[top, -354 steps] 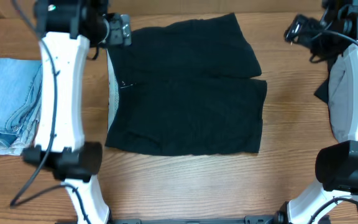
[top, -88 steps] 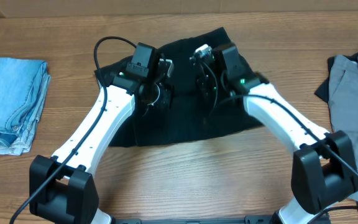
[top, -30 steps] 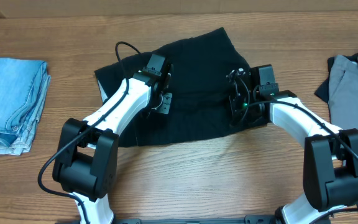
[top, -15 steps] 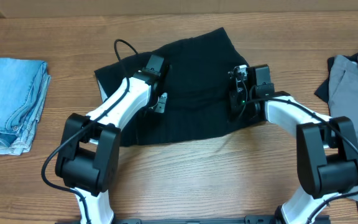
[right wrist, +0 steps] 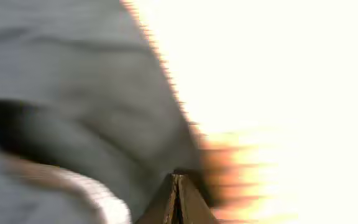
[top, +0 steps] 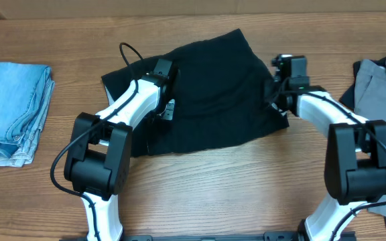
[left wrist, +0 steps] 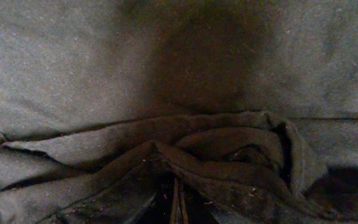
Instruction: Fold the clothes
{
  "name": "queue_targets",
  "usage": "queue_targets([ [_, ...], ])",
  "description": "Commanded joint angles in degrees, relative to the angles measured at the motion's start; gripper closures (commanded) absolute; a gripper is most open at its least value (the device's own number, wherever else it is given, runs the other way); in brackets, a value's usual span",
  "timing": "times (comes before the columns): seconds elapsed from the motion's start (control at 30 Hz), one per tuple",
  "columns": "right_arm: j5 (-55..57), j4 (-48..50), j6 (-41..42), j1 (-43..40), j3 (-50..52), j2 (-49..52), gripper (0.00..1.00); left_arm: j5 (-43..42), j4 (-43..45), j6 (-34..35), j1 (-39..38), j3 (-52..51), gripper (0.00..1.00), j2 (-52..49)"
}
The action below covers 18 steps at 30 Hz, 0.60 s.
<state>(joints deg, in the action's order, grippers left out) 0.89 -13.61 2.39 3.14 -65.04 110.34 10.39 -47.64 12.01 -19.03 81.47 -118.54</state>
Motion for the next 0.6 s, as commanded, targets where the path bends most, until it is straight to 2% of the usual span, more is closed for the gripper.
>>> queue_targets([
  [0.0,2.19,-1.09,2.36,-3.69,-1.86,-0.09,0.96,3.34,-0.31,0.92,0.70,-0.66,0.96,-3.26],
  [0.1,-3.48,-6.36,2.34,-3.72,-4.35,-4.04,0.96,3.28,-0.31,0.94,0.70,-0.24,0.96,-3.26],
  [0.17,-11.43,-12.39,1.44,-2.93,-6.38,-8.52,0.96,3.30,-0.52,0.92,0.70,0.72,0.96,-3.26],
  [0.27,-31.30,-16.46,-8.52,-2.71,-6.36,-11.17,0.96,3.08,-0.50,1.01,0.70,1.64,0.96,-3.26],
  [0.3,-34.32,-16.81,-10.84,-2.62,-6.10,-10.84,0.96,3.06,-0.46,1.33,0.70,1.75,0.96,-3.26],
  [0.43,-32.96,-16.70,-15.76,-1.11,-5.42,-6.05,0.96,2.62,-0.33,1.77,0.70,1.92,0.96,-3.26],
  [0.57,-33.03,-10.43,-16.11,-0.50,-5.42,1.22,0.96,1.38,-0.31,1.95,0.70,1.92,0.96,-3.26],
])
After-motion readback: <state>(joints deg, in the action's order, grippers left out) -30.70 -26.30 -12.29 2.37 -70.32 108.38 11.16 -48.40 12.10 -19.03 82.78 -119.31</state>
